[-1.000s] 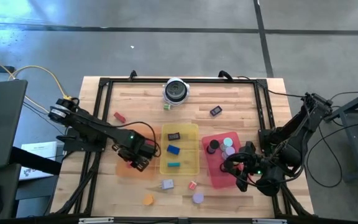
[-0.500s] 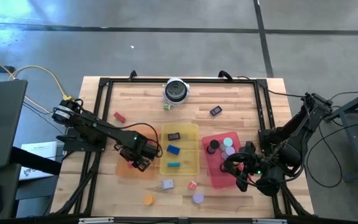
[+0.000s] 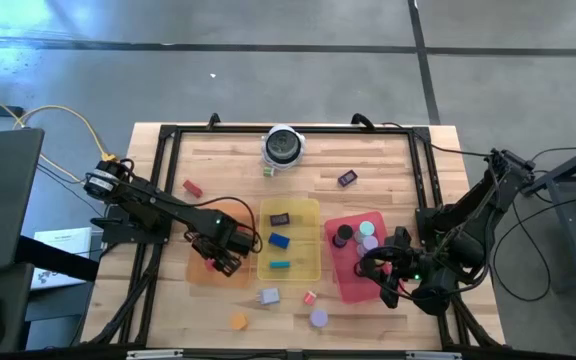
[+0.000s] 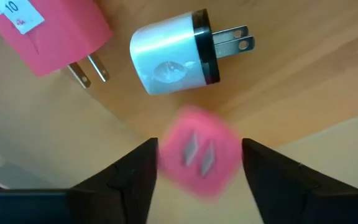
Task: Pick & Place Office items
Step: Put the pink charger adaptor into the orange bin, then put the yellow hourglass timer into the red bin
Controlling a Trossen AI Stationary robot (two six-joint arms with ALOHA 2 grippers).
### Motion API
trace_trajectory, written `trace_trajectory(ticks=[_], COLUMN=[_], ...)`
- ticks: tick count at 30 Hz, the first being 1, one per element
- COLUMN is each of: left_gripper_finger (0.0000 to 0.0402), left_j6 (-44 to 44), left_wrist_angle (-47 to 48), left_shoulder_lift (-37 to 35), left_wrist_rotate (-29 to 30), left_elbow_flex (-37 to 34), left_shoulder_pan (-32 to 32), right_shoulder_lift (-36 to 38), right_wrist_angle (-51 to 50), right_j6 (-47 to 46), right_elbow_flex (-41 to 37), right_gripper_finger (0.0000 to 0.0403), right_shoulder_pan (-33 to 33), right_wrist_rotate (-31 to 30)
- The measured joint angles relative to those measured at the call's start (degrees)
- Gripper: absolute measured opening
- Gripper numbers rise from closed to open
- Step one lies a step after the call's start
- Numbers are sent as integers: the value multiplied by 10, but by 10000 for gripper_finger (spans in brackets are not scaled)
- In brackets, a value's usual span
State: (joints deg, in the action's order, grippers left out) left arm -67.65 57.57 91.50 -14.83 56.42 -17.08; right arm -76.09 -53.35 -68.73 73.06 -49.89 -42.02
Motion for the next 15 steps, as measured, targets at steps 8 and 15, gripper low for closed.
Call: trace_trajectory(ticks=[8, 15], left_gripper_finger=[286, 288], left_j6=[18, 48], left_wrist_angle=[0, 9], left_shoulder_lift=[0, 0], left_wrist_rotate=[-14, -115], left_elbow_flex=[0, 0], left_shoulder_pan=[16, 57], right_shoulder_lift=[-1, -1], right_wrist_angle=[0, 0], right_j6=[0, 0], right_elbow_flex=[0, 0], right_gripper_finger=[204, 204], right_shoulder_pan=[0, 0], right_wrist_rotate=[2, 2])
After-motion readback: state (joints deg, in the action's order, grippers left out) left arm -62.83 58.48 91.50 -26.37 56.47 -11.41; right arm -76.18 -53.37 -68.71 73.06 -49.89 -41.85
